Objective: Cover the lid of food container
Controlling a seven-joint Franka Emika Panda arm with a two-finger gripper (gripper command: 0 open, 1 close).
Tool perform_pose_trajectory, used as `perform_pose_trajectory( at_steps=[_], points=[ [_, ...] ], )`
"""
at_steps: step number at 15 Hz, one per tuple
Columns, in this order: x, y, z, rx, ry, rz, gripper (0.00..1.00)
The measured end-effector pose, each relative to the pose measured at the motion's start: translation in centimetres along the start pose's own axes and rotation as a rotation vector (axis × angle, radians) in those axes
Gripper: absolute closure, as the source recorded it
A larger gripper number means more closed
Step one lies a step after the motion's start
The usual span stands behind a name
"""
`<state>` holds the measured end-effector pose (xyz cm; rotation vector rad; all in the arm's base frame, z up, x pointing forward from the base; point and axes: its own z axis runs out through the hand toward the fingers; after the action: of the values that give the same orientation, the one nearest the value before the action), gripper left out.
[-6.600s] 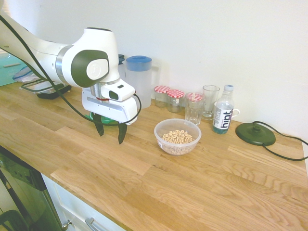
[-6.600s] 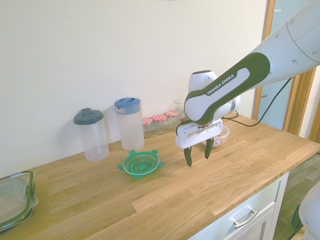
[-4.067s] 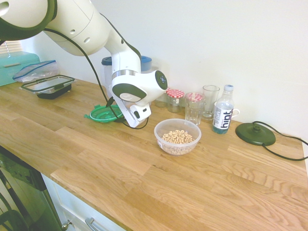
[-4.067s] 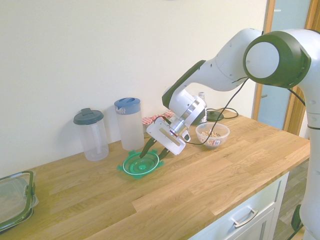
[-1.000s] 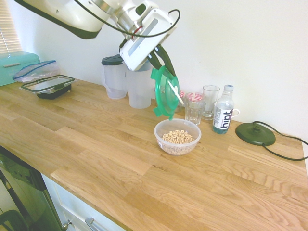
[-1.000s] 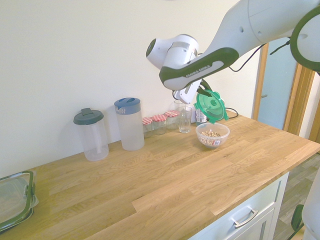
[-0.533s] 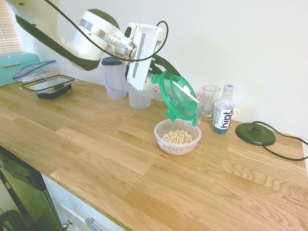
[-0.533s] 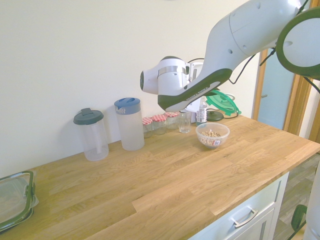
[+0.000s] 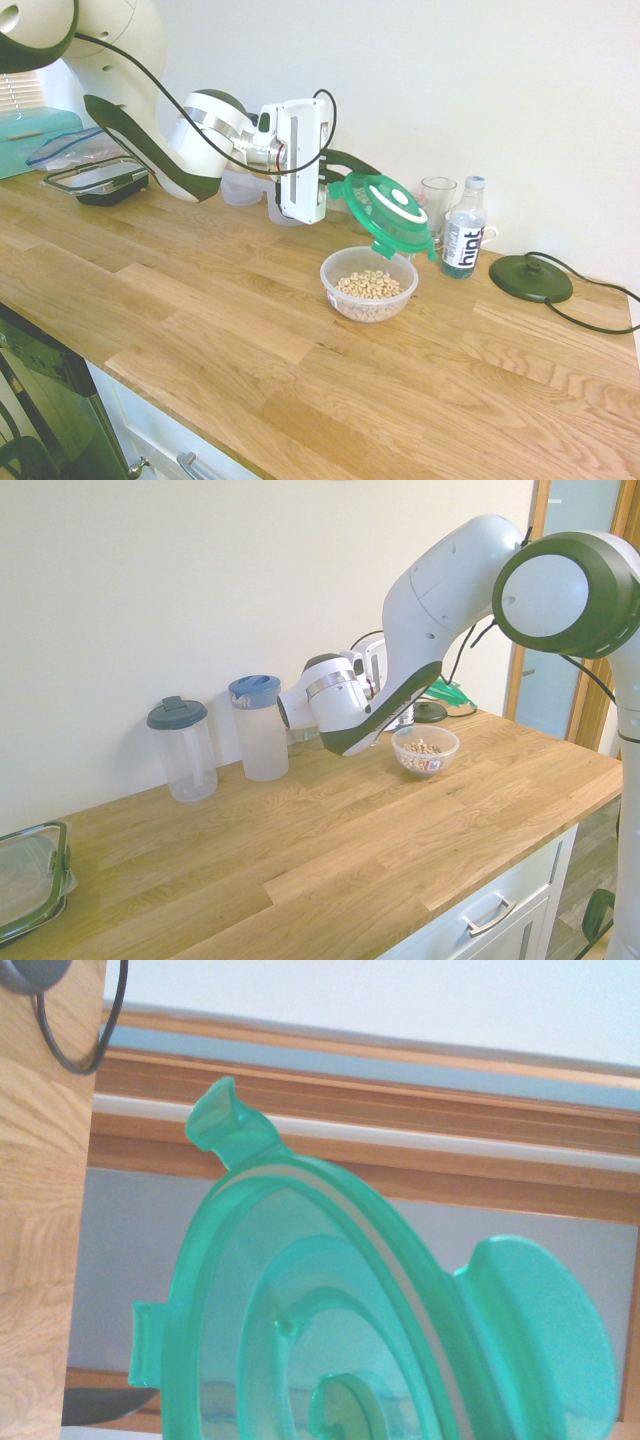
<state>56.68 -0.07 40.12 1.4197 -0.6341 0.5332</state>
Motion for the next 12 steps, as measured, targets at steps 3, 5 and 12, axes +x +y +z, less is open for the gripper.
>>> perform_pose_trajectory(
  at_steps=[3,5,12],
  points=[
    [-1.0,-1.0,-1.0,0.004,0.009,0.004,1.0],
    [-2.1,-1.9,-1.3,-0.013,0.006,-0.002,1.0],
    [-3.5,-4.2,-0.8,-0.046,-0.006,-0.006,1.0]
  ],
)
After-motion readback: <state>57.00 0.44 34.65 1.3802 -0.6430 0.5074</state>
